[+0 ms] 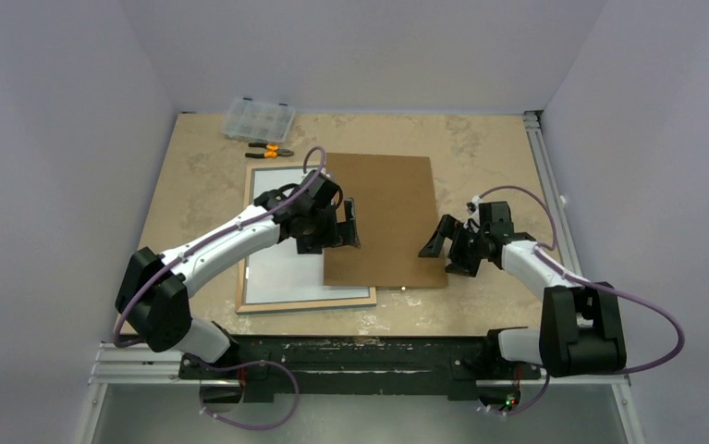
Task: Put the photo into the frame
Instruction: Move the photo frame item to the center of the board, then turn over the photo frame item at the center of the board.
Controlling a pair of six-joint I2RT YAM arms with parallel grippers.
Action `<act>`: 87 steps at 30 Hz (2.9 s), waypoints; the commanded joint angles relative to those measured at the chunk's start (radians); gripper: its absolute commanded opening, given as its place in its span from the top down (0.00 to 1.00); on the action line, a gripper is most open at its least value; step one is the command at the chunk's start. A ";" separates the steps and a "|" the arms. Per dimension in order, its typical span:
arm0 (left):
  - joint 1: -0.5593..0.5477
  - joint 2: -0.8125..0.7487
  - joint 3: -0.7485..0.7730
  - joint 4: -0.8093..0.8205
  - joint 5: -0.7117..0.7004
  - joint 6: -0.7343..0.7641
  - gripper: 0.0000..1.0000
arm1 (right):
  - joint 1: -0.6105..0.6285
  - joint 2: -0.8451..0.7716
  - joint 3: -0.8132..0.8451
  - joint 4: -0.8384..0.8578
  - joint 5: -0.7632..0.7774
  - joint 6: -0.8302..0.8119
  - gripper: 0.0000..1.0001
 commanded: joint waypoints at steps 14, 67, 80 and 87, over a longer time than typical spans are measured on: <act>0.071 -0.048 -0.089 0.024 -0.067 0.042 0.11 | -0.072 0.147 0.194 -0.064 0.063 -0.085 0.04; 0.213 0.222 -0.082 0.061 -0.135 0.170 0.38 | 0.047 0.371 0.157 0.551 -0.407 0.253 0.21; 0.212 0.226 -0.094 0.075 -0.121 0.168 0.40 | 0.040 0.212 0.093 0.749 -0.469 0.366 0.38; 0.212 0.200 -0.097 0.086 -0.102 0.165 0.41 | 0.040 0.260 0.144 0.689 -0.458 0.358 0.79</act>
